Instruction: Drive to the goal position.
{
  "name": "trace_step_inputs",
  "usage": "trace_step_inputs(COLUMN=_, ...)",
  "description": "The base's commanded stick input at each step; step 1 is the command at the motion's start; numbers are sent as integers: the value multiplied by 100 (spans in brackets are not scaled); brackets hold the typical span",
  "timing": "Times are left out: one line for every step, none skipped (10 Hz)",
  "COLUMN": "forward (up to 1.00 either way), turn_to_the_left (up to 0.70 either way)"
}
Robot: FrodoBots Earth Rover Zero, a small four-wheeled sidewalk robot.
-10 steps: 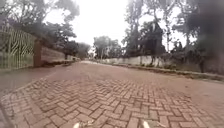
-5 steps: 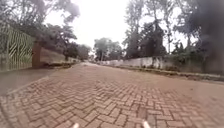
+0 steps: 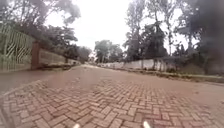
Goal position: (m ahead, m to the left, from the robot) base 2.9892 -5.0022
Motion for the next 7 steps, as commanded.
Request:
trace_step_inputs(forward=50, turn_to_the_left=16)
trace_step_inputs(forward=50, turn_to_the_left=21)
trace_step_inputs(forward=50, turn_to_the_left=23)
trace_step_inputs(forward=50, turn_to_the_left=40)
trace_step_inputs(forward=50, turn_to_the_left=49)
trace_step_inputs(forward=50, turn_to_the_left=50)
trace_step_inputs(forward=50, turn_to_the_left=50)
